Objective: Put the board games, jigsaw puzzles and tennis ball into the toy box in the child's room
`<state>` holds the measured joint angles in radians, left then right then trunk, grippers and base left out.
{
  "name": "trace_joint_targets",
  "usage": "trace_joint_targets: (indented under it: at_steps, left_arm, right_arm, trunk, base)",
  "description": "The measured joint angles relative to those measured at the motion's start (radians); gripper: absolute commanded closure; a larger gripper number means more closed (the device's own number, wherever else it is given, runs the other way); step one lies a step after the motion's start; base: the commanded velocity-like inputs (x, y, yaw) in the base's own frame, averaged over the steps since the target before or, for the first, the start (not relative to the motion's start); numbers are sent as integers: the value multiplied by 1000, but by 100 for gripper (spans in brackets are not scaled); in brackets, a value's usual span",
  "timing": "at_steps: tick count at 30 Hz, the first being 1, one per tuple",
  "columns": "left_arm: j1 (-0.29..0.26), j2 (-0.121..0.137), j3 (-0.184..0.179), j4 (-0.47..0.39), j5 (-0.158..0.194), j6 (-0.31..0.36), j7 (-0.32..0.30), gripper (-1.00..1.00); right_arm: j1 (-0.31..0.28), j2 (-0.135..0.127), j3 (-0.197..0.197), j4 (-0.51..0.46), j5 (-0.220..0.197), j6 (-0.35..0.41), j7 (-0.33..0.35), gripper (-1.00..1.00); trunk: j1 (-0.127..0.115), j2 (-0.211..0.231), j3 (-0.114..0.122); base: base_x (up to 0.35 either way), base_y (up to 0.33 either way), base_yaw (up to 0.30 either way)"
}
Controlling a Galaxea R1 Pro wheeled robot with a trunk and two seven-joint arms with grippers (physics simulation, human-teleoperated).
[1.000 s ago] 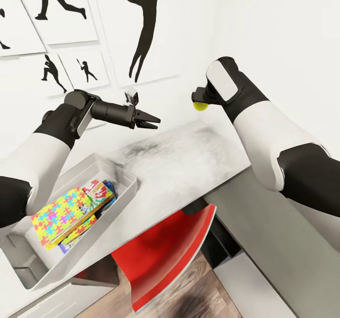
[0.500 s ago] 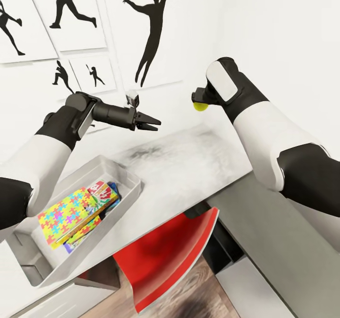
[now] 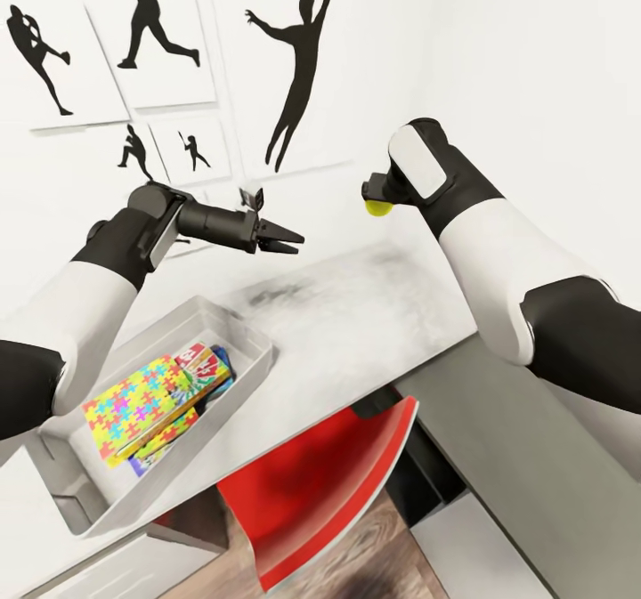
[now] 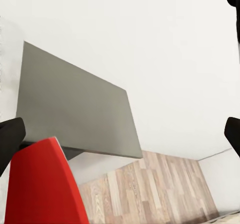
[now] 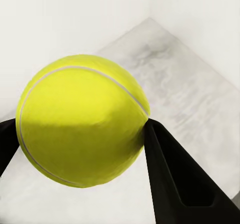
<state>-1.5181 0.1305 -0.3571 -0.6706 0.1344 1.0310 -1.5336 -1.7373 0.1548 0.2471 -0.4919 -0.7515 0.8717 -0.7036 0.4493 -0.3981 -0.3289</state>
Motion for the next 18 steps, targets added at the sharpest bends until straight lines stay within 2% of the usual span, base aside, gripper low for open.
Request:
trace_joint_targets:
  at_steps: [18]
  left_arm:
    - [20, 4, -5, 0, -2, 0, 0, -100]
  right_arm:
    - [8, 2, 0, 0, 0, 0, 2, 100]
  trunk:
    - [0, 0, 30]
  base:
    - [0, 0, 71]
